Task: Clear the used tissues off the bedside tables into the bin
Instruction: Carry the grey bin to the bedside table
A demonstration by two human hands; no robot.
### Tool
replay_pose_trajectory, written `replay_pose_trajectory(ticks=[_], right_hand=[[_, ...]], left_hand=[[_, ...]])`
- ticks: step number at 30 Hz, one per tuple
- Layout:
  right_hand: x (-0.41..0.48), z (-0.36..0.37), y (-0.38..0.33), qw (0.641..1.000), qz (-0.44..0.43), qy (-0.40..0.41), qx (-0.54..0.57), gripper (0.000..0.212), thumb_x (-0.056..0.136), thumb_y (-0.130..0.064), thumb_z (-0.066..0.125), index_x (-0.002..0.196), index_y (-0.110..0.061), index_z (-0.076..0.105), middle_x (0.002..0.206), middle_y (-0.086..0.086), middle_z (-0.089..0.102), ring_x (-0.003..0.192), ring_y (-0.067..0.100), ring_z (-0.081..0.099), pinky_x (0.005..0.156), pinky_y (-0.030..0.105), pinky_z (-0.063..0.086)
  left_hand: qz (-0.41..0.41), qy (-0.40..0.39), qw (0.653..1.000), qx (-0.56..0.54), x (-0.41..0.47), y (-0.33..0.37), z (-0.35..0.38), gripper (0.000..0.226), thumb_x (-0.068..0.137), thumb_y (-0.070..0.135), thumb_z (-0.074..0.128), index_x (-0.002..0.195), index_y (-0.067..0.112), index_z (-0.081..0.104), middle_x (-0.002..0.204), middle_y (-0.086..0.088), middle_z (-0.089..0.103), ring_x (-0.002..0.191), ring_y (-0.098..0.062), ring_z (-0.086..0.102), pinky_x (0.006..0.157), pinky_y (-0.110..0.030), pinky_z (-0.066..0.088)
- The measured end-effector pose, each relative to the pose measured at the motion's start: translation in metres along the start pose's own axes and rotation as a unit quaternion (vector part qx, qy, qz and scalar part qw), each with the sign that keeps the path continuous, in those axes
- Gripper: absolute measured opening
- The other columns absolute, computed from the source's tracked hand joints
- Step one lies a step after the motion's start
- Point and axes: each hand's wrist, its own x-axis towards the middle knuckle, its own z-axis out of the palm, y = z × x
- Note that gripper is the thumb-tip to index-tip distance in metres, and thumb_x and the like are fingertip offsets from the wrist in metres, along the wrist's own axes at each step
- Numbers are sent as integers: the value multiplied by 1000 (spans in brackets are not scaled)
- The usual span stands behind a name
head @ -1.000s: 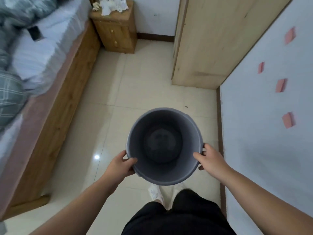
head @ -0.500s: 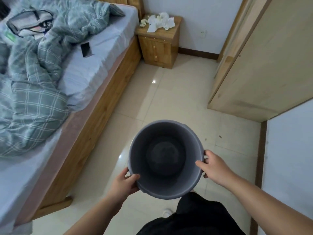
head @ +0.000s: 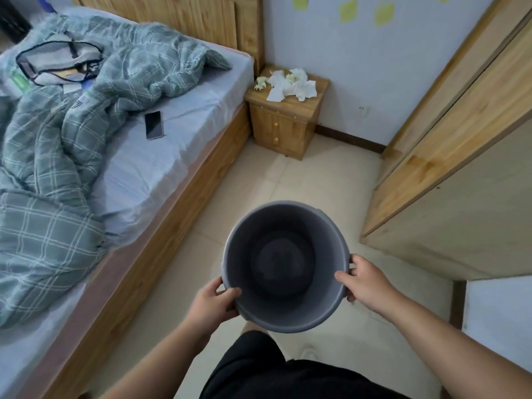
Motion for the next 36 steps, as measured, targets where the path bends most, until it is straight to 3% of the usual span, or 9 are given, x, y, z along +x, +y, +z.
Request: replay_pose_trajectory(ticks=[4, 8, 15, 22, 25, 36], right_hand=[[55, -2, -49, 1000, 14, 19, 19, 18, 93, -27, 65, 104, -38, 56, 75, -4, 77, 62, 12, 73, 52, 23, 55], [97, -15, -96, 998, 17, 37, 42, 18, 92, -27, 65, 104, -38, 56, 76, -10, 77, 61, 12, 73, 51, 21, 55], [184, -63, -132, 994, 38, 71, 78, 16, 91, -23, 65, 103, -31, 59, 75, -7, 78, 52, 10, 70, 49, 23, 54], [300, -124, -161, 994, 32, 12, 106, 20, 88, -22, 67, 108, -23, 61, 78, 1, 79, 60, 19, 72, 55, 33, 59], [340, -149, -190, 995, 26, -7, 95, 26, 81, -29, 67, 107, -26, 61, 79, 0, 80, 61, 19, 73, 55, 32, 58], [472, -171, -282, 998, 44, -26, 21, 16, 90, -17, 69, 101, -24, 59, 70, -6, 78, 52, 13, 71, 49, 27, 57]], left_hand=[[-4, -19, 1000, 6, 66, 52, -24, 29, 101, 9, 65, 127, 22, 65, 102, -10, 84, 92, -32, 81, 71, -34, 67], [-5, -34, 999, 30, 117, 122, -41, 29, 99, 12, 68, 124, 27, 66, 103, -5, 84, 93, -28, 81, 71, -32, 67], [4, -49, 997, 67, 205, 226, -20, 26, 97, 11, 70, 120, 23, 68, 99, -5, 84, 89, -28, 82, 68, -31, 67], [-15, -31, 998, 53, 285, 301, 14, 26, 98, 11, 70, 121, 22, 70, 103, -9, 83, 90, -31, 82, 68, -33, 67], [-14, -7, 1000, 24, 308, 325, 20, 26, 97, 8, 70, 119, 22, 72, 101, -11, 83, 88, -33, 82, 66, -34, 67], [-33, 11, 999, -30, 404, 392, 2, 30, 97, 6, 70, 120, 25, 69, 99, -8, 84, 89, -32, 82, 66, -33, 67]])
